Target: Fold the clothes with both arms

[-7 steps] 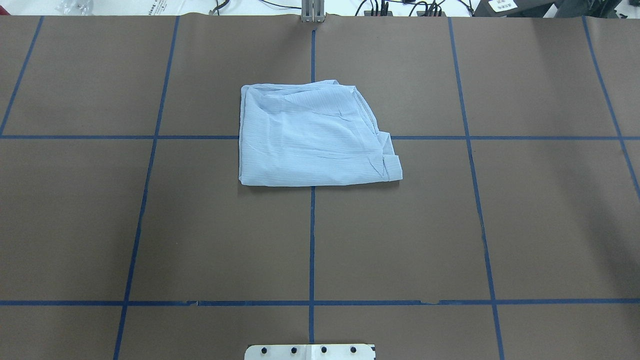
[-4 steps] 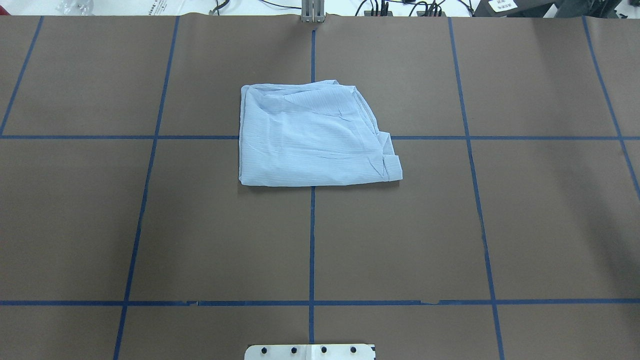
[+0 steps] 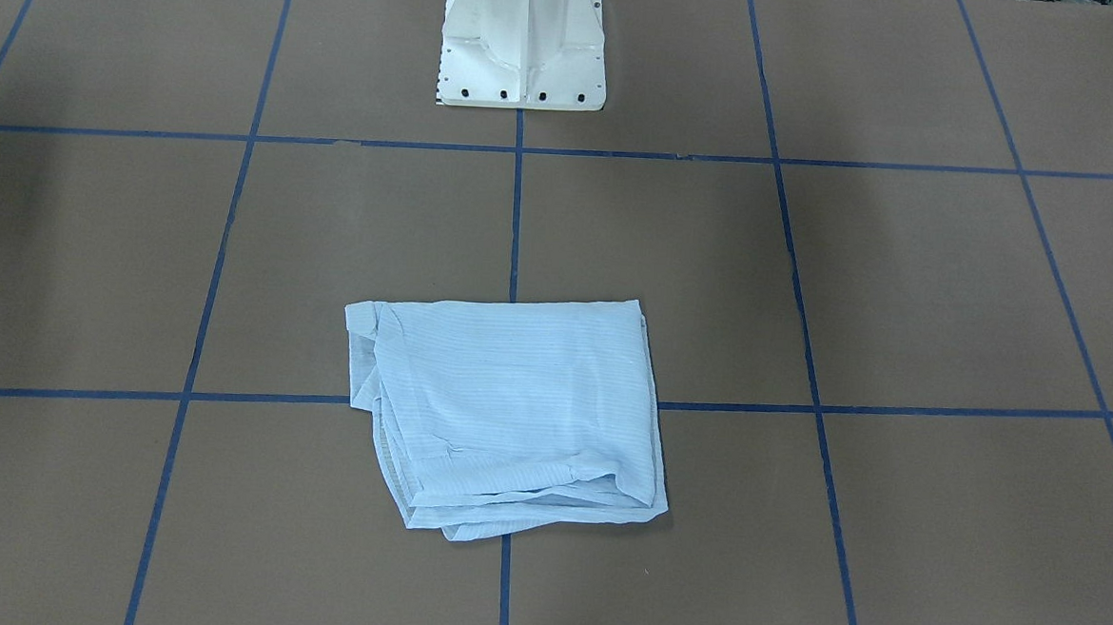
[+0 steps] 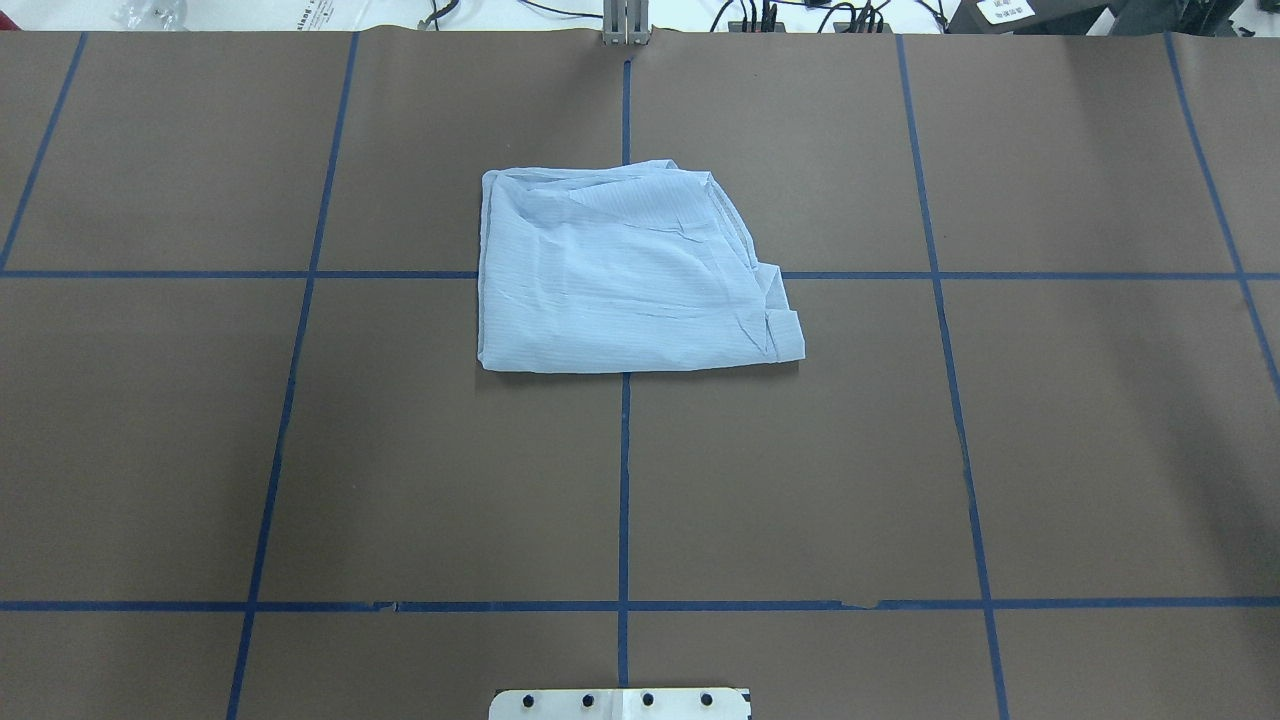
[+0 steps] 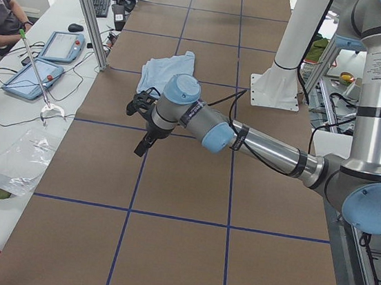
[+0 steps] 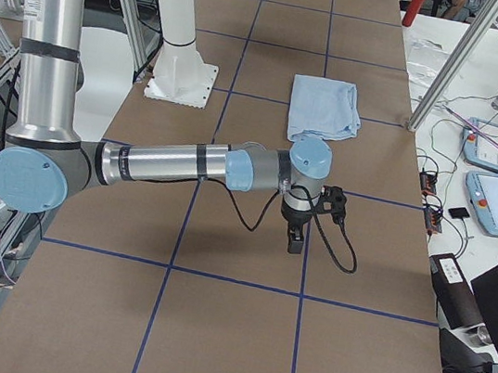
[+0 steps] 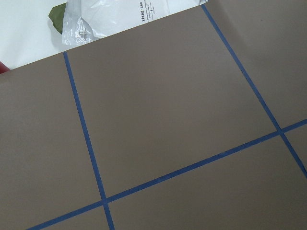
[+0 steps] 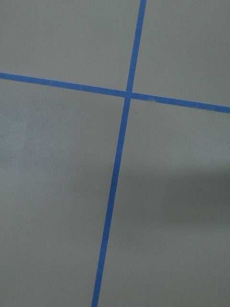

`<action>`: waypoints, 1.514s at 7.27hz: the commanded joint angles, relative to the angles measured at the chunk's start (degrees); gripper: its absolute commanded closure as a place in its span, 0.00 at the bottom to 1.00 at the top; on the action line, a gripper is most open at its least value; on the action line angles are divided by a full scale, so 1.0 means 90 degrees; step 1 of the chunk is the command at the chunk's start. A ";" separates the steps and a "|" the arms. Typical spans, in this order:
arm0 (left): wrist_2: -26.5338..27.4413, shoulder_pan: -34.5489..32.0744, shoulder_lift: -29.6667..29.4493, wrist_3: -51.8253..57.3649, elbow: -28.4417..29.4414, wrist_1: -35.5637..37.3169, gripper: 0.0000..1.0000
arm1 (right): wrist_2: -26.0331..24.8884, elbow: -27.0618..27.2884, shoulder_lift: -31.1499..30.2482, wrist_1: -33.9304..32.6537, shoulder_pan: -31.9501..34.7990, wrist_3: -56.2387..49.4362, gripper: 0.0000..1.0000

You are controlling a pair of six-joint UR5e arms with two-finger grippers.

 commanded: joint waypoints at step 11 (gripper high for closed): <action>-0.0086 0.0000 0.0010 0.0031 0.0113 0.0037 0.00 | -0.0273 0.0008 0.0020 -0.0012 -0.0052 -0.0076 0.00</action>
